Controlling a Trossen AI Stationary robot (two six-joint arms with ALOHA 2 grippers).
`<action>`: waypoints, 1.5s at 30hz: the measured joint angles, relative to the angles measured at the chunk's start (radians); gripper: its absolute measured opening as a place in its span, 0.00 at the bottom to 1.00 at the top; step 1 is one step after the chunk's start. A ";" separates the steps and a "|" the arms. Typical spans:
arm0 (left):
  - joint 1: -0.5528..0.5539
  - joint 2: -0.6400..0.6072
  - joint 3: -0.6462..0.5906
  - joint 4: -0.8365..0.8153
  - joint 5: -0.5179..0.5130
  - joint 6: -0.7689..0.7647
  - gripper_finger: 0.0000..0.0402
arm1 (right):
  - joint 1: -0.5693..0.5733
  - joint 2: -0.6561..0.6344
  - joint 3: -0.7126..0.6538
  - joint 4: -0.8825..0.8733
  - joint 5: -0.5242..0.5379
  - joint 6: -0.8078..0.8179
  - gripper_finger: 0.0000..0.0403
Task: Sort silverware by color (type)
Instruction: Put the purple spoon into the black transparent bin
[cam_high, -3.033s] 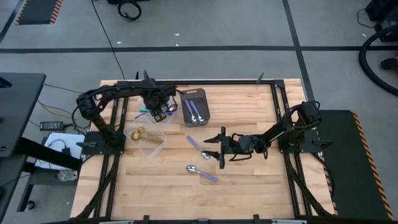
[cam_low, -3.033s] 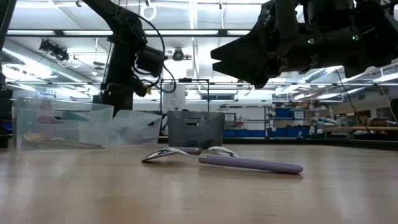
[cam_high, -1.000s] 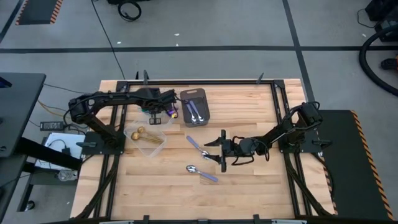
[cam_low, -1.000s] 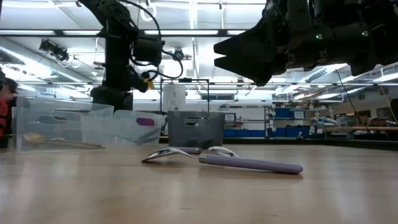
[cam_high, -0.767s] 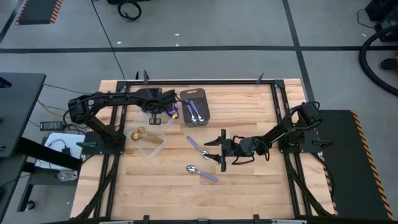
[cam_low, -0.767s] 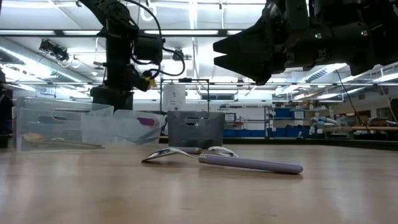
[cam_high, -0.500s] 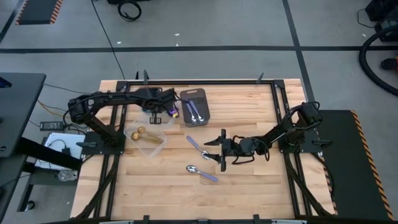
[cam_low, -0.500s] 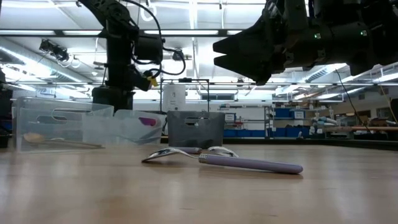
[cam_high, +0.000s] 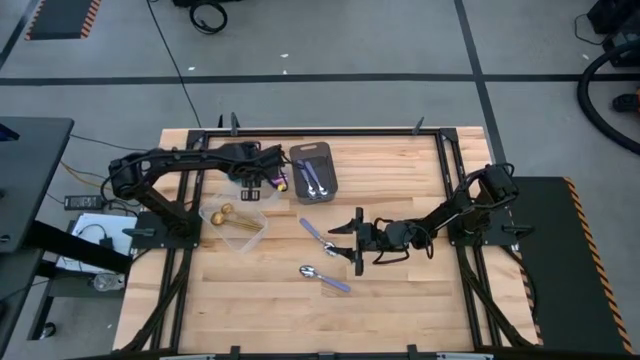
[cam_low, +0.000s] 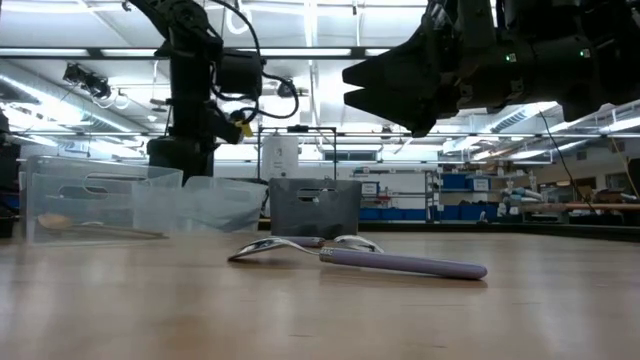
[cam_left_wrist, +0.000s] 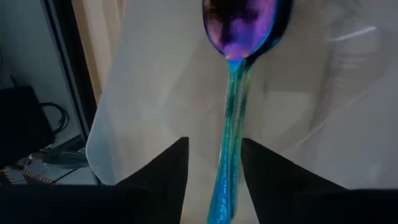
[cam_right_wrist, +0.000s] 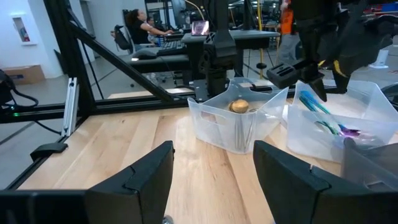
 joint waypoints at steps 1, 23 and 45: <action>-0.004 -0.003 0.000 -0.003 -0.002 -0.002 0.38 | 0.000 0.000 0.000 0.000 0.000 0.000 0.57; -0.337 -0.030 0.098 0.171 0.133 -0.167 0.36 | 0.002 -0.035 -0.001 -0.108 0.045 -0.005 0.57; -0.441 0.243 0.102 0.510 0.269 -0.071 0.36 | 0.058 -0.175 -0.001 -0.470 0.115 0.109 0.57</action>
